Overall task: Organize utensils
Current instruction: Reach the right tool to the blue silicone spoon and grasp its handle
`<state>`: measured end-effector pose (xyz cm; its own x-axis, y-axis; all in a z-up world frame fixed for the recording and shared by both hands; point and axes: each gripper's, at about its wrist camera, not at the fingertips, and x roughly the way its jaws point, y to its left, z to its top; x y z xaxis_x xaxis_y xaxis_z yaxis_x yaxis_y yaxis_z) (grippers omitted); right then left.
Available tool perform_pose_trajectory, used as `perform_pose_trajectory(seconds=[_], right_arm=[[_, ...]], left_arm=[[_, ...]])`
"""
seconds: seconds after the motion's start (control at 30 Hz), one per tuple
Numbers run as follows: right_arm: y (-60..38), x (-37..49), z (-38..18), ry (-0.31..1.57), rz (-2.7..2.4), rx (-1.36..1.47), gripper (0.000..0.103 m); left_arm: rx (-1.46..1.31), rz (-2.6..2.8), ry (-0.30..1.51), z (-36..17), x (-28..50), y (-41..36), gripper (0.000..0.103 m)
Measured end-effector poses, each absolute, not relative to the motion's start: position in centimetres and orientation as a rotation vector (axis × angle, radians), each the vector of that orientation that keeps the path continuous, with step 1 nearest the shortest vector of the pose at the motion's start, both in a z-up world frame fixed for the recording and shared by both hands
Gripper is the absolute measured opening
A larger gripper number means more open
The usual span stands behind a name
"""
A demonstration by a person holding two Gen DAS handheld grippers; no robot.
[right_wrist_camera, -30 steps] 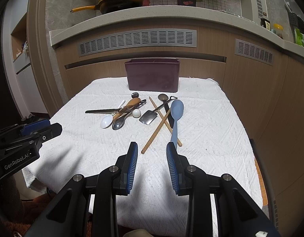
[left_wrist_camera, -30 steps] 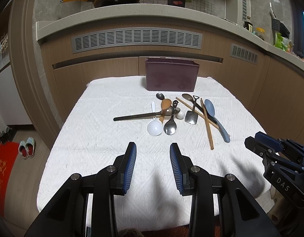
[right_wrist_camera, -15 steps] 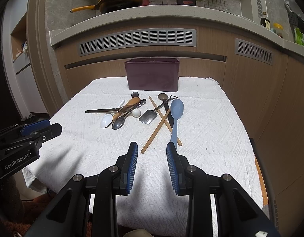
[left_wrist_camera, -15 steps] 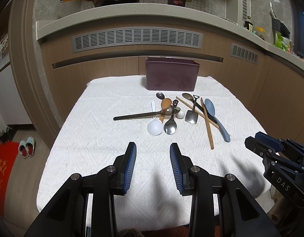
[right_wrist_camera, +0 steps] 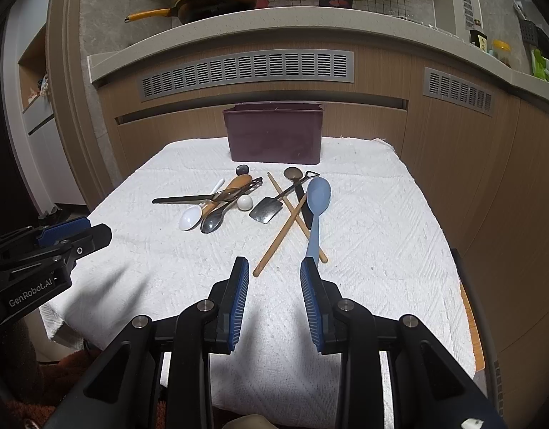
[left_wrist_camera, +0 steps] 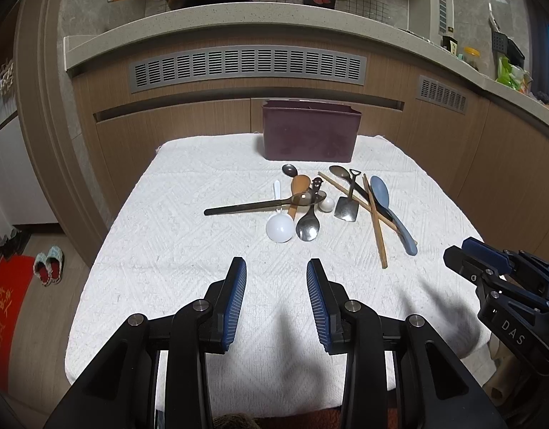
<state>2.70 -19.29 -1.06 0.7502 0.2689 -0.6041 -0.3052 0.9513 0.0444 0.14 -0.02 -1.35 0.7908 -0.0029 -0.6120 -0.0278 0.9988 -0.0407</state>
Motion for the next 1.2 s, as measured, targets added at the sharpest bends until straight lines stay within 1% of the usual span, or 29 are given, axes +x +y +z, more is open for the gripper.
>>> perform_pose_trajectory(seconds=[0.33,0.6,0.8,0.9,1.03,1.2], right_arm=[[-19.5,3.6,-1.3,0.651,0.316,-0.086,0.029],[-19.7,9.2,-0.1,0.647,0.366,-0.146,0.029],[-20.4,16.7,-2.5,0.79,0.37,-0.083,0.029],[-20.7,20.1,-4.5,0.894,0.362,-0.011,0.029],[-20.0,22.5,-6.8,0.978,0.355,0.031,0.029],[-19.0,24.1,-7.2,0.98,0.335,0.04,0.029]], left_arm=[[-0.055,-0.017,0.681,-1.1,1.6,0.4,0.036],[-0.127,-0.139,0.687,-0.3,8.1,2.2,0.036],[-0.099,-0.134,0.75,-1.1,13.6,3.8,0.036],[-0.071,-0.14,0.792,-2.3,15.1,4.4,0.036],[-0.088,-0.212,0.844,-3.5,16.4,5.5,0.036],[-0.114,-0.306,0.884,-4.1,17.7,5.6,0.036]])
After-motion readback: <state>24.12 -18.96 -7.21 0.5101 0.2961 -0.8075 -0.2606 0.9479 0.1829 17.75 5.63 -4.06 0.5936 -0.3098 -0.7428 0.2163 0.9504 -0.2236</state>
